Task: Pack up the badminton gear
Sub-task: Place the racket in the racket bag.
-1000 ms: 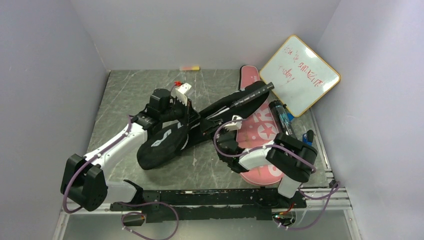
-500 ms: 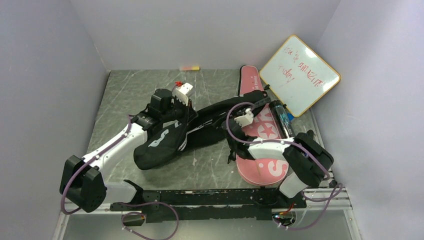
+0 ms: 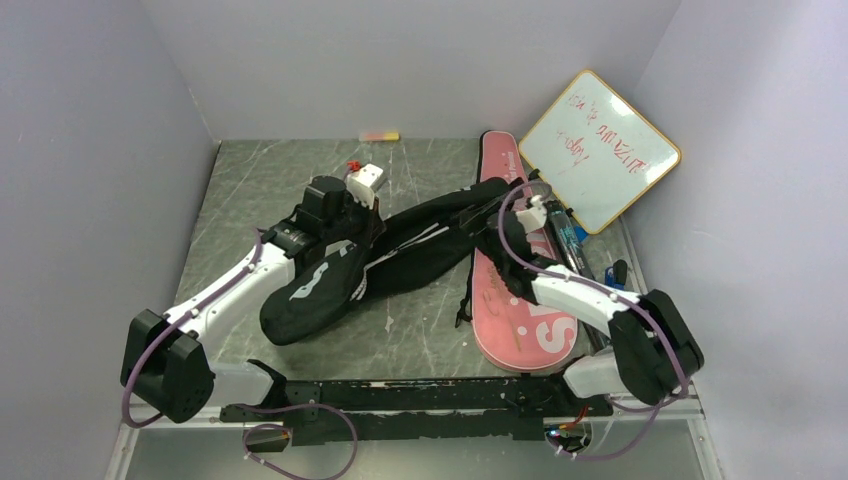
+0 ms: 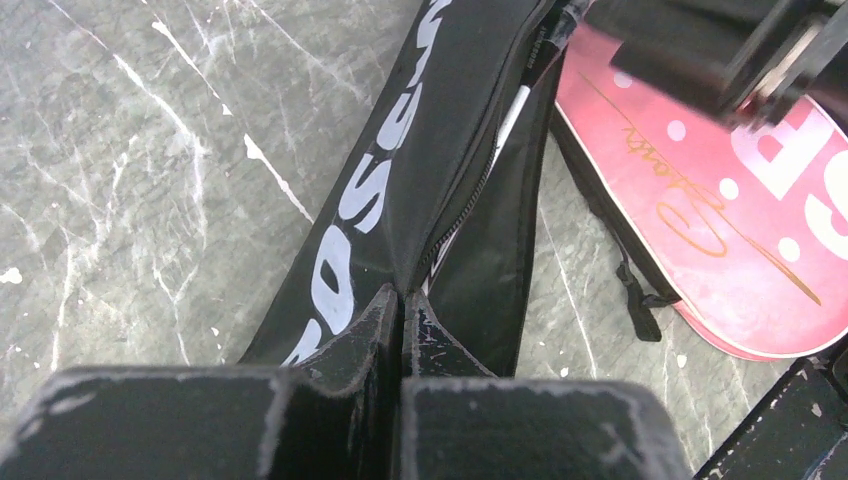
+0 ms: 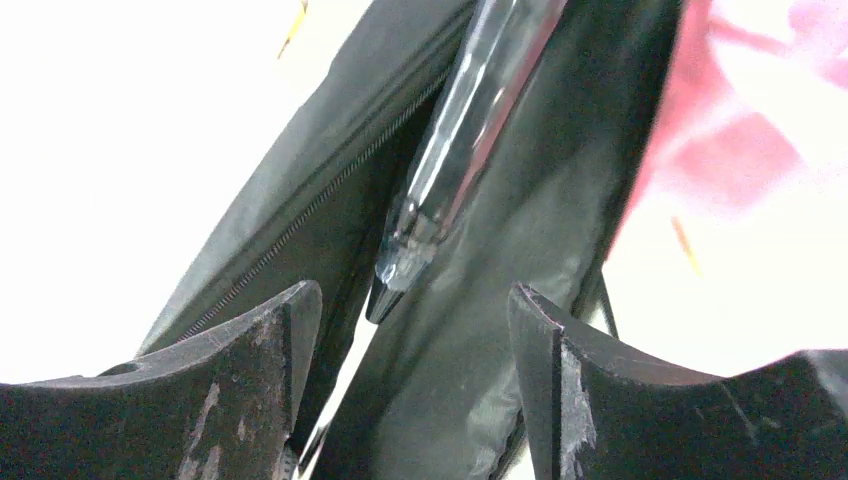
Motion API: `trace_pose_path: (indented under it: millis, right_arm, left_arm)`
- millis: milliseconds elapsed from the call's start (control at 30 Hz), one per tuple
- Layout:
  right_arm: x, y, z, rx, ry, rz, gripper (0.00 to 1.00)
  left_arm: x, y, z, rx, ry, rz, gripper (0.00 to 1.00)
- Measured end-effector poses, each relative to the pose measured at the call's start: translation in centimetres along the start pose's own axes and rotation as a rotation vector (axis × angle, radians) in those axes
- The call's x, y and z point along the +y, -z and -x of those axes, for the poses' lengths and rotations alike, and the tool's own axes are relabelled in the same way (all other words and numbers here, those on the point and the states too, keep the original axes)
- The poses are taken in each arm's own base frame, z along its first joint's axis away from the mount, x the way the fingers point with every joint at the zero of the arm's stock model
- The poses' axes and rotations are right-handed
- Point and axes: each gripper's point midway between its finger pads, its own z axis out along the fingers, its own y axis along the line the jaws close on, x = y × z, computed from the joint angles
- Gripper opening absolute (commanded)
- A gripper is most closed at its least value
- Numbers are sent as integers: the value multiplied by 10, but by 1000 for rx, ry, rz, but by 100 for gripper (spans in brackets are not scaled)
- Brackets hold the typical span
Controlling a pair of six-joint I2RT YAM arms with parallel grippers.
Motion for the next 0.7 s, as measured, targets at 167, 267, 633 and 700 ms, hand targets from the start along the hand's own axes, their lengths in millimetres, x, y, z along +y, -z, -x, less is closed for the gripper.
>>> trace_pose_path:
  millis: [167, 267, 633, 700]
  right_arm:
    - [-7, 5, 37, -56, 2, 6, 63]
    - [-20, 8, 52, -76, -3, -7, 48]
    - [-93, -14, 76, -35, -72, -86, 40]
    - [-100, -17, 67, 3, -72, -77, 43]
  left_arm:
    - [2, -1, -1, 3, 1, 8, 5]
    - [2, -1, -1, 3, 0, 10, 5]
    - [-7, 2, 2, -3, -22, -43, 5]
    - [-12, 6, 6, -18, -28, -66, 5]
